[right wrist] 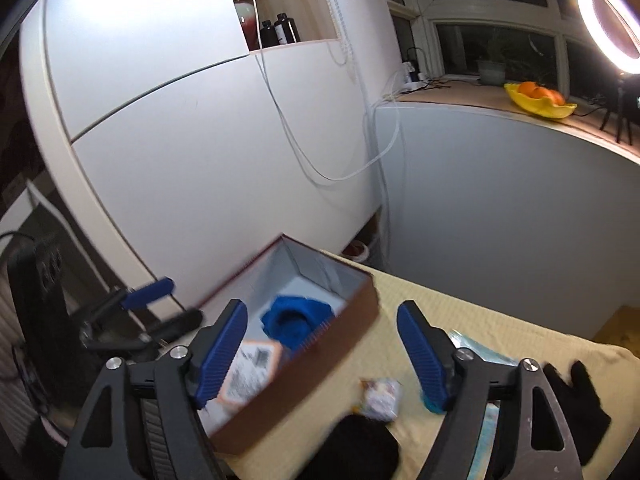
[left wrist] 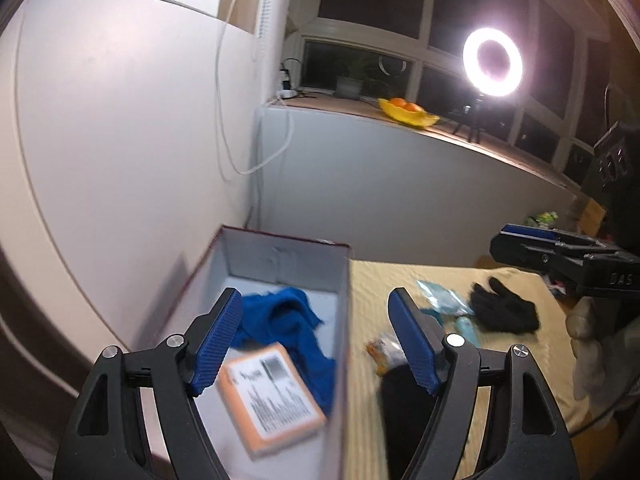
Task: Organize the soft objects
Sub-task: 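Move the right tool back to the black velvet pouch and close on it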
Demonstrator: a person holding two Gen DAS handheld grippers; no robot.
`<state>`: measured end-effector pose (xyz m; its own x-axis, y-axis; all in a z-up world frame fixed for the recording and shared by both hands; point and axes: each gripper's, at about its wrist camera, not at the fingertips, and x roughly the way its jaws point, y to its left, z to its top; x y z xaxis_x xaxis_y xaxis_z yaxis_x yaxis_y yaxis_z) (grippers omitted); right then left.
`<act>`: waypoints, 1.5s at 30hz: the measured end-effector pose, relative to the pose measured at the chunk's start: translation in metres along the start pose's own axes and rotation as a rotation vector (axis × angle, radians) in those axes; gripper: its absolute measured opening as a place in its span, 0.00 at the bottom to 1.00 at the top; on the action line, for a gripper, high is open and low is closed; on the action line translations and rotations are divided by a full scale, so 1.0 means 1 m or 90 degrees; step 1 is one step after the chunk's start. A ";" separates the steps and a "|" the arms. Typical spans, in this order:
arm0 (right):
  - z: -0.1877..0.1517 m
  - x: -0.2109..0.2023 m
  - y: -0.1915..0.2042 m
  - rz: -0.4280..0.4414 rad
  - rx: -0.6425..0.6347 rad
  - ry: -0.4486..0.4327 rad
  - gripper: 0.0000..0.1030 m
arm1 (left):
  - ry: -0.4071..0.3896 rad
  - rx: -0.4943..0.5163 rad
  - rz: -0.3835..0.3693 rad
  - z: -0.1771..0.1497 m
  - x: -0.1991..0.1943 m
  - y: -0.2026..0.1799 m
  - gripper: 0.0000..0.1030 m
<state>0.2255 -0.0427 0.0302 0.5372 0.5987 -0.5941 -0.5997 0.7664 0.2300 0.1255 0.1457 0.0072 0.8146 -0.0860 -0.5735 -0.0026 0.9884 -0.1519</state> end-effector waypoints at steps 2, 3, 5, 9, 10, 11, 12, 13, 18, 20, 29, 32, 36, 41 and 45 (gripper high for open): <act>-0.017 -0.015 -0.012 -0.012 0.005 0.001 0.75 | 0.004 -0.003 -0.020 -0.008 -0.004 -0.008 0.73; -0.026 -0.021 -0.019 -0.015 0.011 0.003 0.75 | 0.005 0.000 -0.028 -0.013 -0.007 -0.014 0.73; -0.044 -0.034 -0.032 -0.022 0.022 0.011 0.75 | 0.006 0.012 -0.040 -0.024 -0.011 -0.024 0.73; -0.076 -0.059 -0.056 -0.052 0.036 0.008 0.75 | 0.021 0.030 -0.077 -0.045 -0.014 -0.047 0.73; -0.087 -0.067 -0.065 -0.058 0.049 0.006 0.75 | 0.028 0.034 -0.087 -0.051 -0.013 -0.053 0.73; -0.094 -0.074 -0.072 -0.061 0.060 0.004 0.75 | 0.033 0.036 -0.094 -0.056 -0.012 -0.057 0.73; -0.102 -0.079 -0.078 -0.064 0.074 0.002 0.75 | 0.040 0.037 -0.100 -0.062 -0.011 -0.063 0.73; -0.110 -0.085 -0.084 -0.067 0.086 0.001 0.75 | 0.047 0.037 -0.109 -0.068 -0.010 -0.068 0.73; -0.157 -0.120 -0.111 -0.125 0.131 -0.020 0.75 | 0.082 0.042 -0.132 -0.102 -0.002 -0.090 0.73; -0.173 -0.130 -0.118 -0.136 0.146 -0.026 0.75 | 0.102 0.047 -0.137 -0.113 0.002 -0.097 0.73; -0.222 -0.136 -0.138 -0.143 0.190 -0.013 0.75 | 0.144 0.061 -0.128 -0.144 0.017 -0.111 0.73; -0.228 -0.126 -0.134 -0.123 0.188 -0.004 0.75 | 0.149 0.069 -0.112 -0.148 0.023 -0.110 0.73; -0.226 -0.105 -0.122 -0.087 0.193 0.001 0.75 | 0.152 0.046 -0.106 -0.150 0.037 -0.101 0.73; -0.214 -0.068 -0.105 -0.035 0.209 0.002 0.75 | 0.168 0.017 -0.110 -0.155 0.054 -0.095 0.73; -0.201 -0.030 -0.088 -0.003 0.190 0.051 0.75 | 0.176 0.013 -0.107 -0.156 0.064 -0.092 0.73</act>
<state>0.1431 -0.1754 -0.1270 0.4839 0.5836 -0.6521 -0.3896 0.8109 0.4366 0.0878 0.0293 -0.1408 0.6138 -0.2767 -0.7394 0.1327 0.9594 -0.2488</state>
